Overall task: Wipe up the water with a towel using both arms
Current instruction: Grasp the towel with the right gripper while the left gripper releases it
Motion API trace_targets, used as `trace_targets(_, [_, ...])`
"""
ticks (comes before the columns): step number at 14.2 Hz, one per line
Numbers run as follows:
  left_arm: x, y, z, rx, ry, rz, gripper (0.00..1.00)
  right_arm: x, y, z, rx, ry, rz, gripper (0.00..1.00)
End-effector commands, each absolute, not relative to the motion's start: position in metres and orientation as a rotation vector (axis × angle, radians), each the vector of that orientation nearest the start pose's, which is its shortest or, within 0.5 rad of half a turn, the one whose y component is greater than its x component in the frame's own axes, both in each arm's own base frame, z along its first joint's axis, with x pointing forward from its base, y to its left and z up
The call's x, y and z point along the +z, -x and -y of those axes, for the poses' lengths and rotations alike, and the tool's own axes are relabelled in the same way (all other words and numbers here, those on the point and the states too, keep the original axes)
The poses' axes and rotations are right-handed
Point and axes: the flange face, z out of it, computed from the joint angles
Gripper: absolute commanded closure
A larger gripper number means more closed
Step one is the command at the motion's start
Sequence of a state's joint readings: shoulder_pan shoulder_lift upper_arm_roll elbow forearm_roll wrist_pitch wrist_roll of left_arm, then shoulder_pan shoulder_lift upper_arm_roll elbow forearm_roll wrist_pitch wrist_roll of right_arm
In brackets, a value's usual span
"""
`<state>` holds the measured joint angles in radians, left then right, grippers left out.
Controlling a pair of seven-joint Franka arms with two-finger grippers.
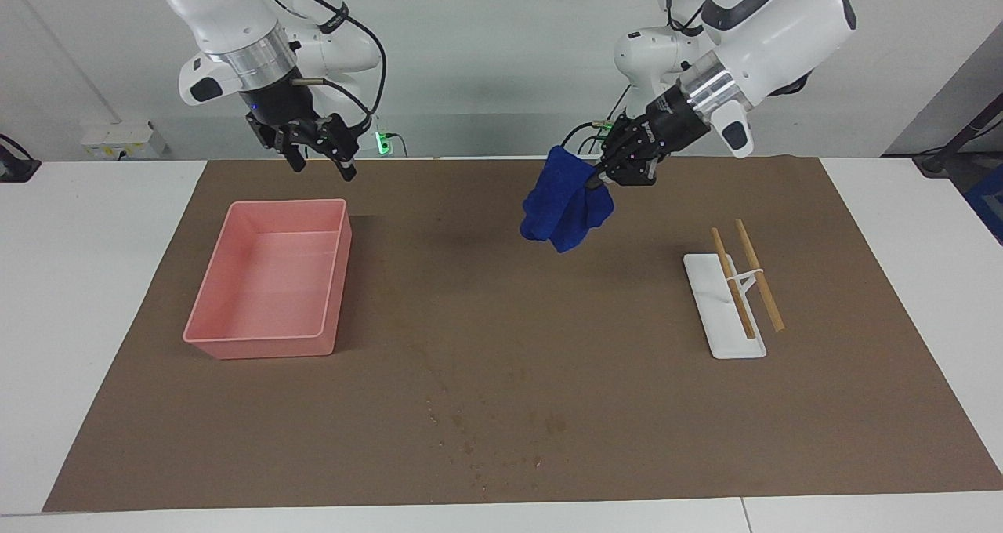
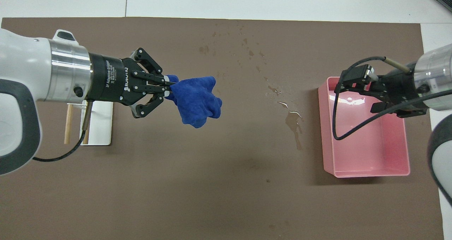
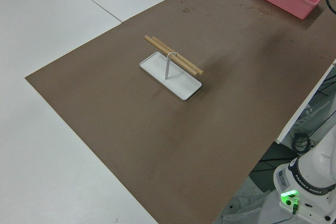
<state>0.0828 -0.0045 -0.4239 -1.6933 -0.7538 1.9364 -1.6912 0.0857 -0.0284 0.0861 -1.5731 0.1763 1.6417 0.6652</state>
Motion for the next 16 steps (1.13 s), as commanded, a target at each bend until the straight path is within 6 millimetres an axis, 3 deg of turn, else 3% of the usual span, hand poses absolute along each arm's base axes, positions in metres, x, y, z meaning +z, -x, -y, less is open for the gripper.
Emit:
trace_targets(1, [0.626, -0.525, 0.274, -0.66, -1.692, -1.762, 1.0, 0.652, -0.539, -0.138, -0.015, 2.702, -0.962, 0.0])
trace_targets(4, [0.625, -0.513, 0.305, -0.658, -1.623, -1.792, 1.0, 0.657, -0.54, -0.165, 0.009, 2.468, -1.292, 0.01])
trace_targets(8, [0.627, -0.508, 0.317, -0.665, -1.591, -1.803, 1.0, 0.644, -0.536, -0.201, 0.161, 2.219, -1.598, 0.02])
trace_targets(12, [0.634, -0.507, 0.326, -0.647, -1.514, -1.818, 1.0, 0.617, -0.526, -0.226, 0.396, 2.025, -1.746, 0.01])
trace_targets(16, [0.633, -0.499, 0.337, -0.658, -1.531, -1.812, 1.0, 0.597, -0.526, -0.244, 0.486, 1.869, -1.833, 0.01])
